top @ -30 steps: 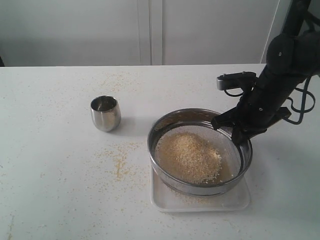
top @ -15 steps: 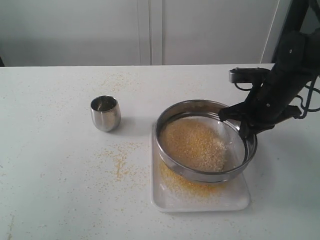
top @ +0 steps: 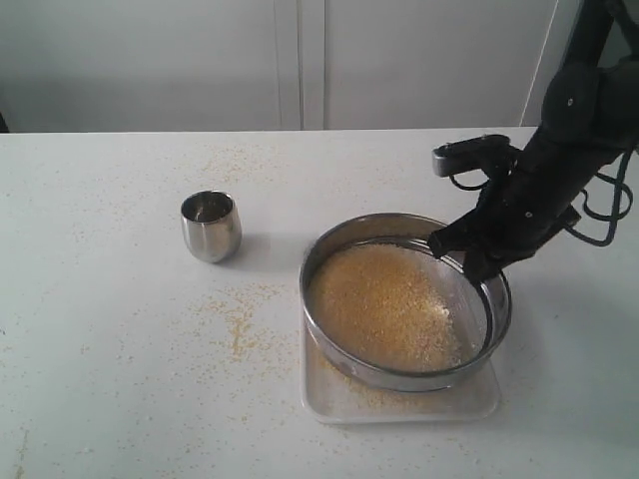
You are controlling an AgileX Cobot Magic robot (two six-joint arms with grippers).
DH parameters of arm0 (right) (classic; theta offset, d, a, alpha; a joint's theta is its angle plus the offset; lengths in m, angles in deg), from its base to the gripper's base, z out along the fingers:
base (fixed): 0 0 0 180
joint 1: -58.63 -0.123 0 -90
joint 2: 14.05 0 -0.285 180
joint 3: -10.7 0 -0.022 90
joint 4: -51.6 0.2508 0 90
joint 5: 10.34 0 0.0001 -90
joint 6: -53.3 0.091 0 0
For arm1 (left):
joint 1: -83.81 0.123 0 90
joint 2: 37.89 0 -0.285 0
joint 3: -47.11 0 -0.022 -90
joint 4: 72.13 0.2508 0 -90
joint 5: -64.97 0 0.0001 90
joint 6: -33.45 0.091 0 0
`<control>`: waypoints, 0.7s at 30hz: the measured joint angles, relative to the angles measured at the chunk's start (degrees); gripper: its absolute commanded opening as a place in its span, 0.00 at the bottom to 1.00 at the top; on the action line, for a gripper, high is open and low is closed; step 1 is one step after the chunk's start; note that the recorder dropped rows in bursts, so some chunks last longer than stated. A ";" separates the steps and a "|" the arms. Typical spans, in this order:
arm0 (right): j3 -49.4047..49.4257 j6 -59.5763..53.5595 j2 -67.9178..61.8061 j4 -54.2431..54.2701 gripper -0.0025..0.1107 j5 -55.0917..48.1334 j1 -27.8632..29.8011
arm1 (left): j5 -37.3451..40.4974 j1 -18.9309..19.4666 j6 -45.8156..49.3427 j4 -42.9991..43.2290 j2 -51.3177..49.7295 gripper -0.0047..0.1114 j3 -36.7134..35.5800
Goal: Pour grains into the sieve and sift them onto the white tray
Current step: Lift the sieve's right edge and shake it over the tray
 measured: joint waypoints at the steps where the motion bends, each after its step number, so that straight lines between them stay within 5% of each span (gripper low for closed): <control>1: -0.01 2.57 0.00 -0.32 0.02 0.24 0.15 | 0.00 0.00 0.00 0.00 0.00 0.04 0.00; 7: -0.23 -4.44 0.00 2.48 0.02 1.76 0.12 | 0.00 0.00 0.00 0.00 0.00 0.04 0.00; 12: 0.00 6.78 0.00 1.81 0.02 4.21 0.79 | 0.00 0.00 0.00 0.00 0.00 0.04 0.00; 17: -0.36 -9.78 0.07 4.41 0.02 1.41 0.16 | 0.00 0.00 0.00 0.00 0.00 0.04 0.00; 21: 0.03 3.73 -0.05 3.58 0.02 3.90 1.36 | 0.00 0.00 0.00 0.00 0.00 0.04 0.00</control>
